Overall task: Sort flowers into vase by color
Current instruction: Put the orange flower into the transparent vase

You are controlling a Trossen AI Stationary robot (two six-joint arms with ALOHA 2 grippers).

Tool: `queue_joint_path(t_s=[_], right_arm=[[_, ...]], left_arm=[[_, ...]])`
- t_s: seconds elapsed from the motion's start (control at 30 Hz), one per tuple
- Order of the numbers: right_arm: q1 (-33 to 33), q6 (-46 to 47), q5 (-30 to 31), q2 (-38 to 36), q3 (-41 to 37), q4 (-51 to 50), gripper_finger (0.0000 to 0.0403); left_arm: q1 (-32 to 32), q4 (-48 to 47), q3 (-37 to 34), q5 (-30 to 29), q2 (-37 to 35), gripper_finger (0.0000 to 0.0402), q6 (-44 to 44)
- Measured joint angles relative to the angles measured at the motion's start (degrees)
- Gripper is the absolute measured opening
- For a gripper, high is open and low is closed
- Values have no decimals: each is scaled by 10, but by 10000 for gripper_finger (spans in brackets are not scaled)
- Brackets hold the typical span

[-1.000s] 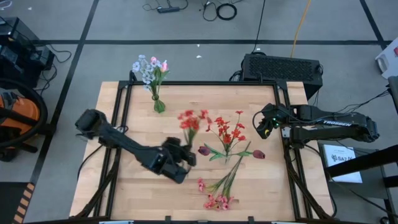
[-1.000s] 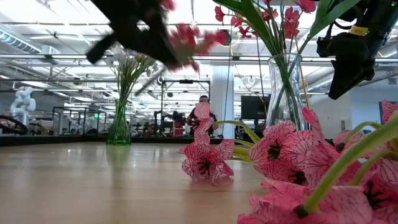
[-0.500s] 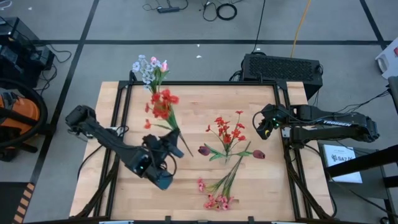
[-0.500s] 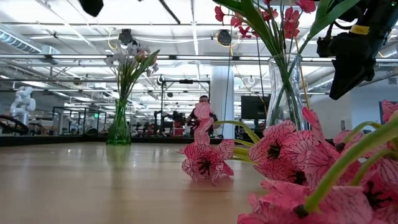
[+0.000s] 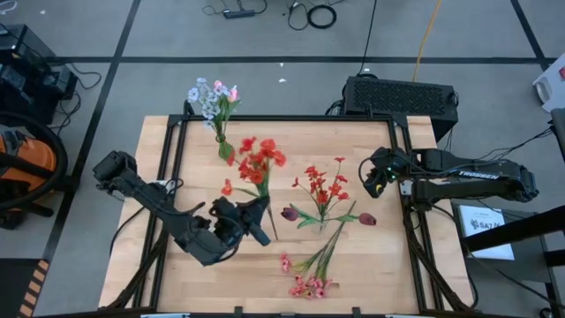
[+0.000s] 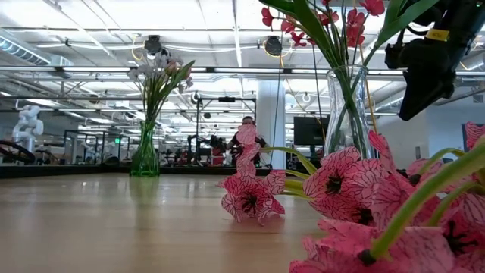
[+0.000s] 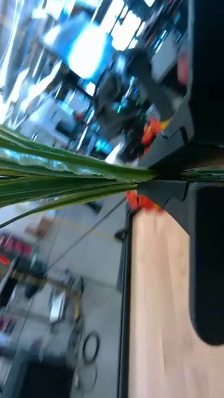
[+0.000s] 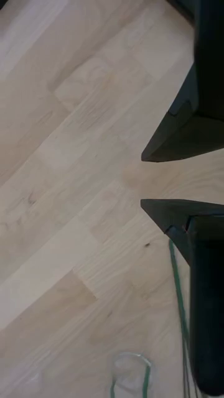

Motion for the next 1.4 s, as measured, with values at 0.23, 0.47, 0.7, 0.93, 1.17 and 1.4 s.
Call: queue_joint_path(t_s=[0.23, 0.47, 0.7, 0.93, 1.17, 1.4], right_arm=[[0, -2, 0, 0, 0, 28, 98], [0, -5, 0, 0, 0, 35, 98], [0, -7, 0, 0, 0, 35, 98], [0, -7, 0, 0, 0, 35, 98], [0, -7, 0, 0, 0, 35, 98], [0, -7, -1, 0, 0, 34, 98]], left_arm=[[39, 109, 0, 126, 19, 13, 76], [72, 288, 0, 263, 71, 13, 165], [105, 382, 14, 363, 118, 13, 204], [131, 358, 127, 422, 210, 13, 364], [131, 357, 169, 414, 269, 13, 457], [143, 357, 169, 403, 308, 13, 457]])
